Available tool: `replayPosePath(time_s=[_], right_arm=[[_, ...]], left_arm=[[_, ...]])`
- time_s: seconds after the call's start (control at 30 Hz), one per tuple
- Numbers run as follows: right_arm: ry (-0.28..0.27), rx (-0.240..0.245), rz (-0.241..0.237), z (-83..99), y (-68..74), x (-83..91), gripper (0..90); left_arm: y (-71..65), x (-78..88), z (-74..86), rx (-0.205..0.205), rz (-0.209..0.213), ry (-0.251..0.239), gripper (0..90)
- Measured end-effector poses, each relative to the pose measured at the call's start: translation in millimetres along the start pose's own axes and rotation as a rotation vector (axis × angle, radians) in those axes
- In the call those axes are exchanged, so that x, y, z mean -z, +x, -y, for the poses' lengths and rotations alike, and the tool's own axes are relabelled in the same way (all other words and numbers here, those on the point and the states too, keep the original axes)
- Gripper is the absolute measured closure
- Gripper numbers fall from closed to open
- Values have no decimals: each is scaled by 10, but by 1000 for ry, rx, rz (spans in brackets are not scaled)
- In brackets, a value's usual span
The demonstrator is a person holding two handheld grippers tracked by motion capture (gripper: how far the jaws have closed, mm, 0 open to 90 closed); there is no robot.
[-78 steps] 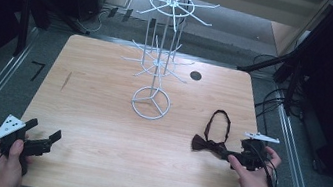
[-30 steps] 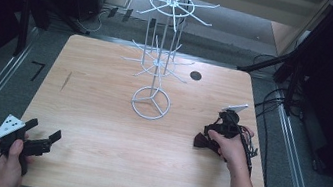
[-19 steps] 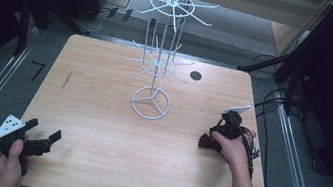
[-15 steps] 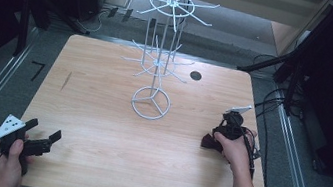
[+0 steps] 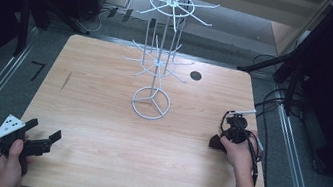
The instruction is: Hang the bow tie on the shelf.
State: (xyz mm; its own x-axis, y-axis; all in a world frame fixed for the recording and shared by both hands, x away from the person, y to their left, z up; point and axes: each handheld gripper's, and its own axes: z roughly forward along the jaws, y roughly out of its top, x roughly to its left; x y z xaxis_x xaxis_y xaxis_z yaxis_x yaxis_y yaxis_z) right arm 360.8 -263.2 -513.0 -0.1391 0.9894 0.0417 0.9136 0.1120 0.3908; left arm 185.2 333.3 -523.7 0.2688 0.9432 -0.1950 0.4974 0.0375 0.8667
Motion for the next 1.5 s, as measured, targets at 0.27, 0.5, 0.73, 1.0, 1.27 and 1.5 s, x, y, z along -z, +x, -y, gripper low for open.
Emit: replayPosePath(time_s=[0.27,0.5,0.73,1.0,1.27,1.5], right_arm=[[-149,-2,-37,102,-24,66,900],[-346,29,-22,149,2,256,900],[-551,46,-61,179,85,432,900],[-756,108,-118,194,253,612,900],[-857,151,-114,203,411,765,900],[-903,222,-132,217,593,869,900]], left_arm=[[0,-1,0,-3,-1,1,2],[-2,0,0,-5,-3,1,2],[-2,-2,0,-4,-2,1,2],[-2,1,0,-2,-2,0,2],[0,1,0,0,-1,0,2],[0,1,0,1,-2,0,2]])
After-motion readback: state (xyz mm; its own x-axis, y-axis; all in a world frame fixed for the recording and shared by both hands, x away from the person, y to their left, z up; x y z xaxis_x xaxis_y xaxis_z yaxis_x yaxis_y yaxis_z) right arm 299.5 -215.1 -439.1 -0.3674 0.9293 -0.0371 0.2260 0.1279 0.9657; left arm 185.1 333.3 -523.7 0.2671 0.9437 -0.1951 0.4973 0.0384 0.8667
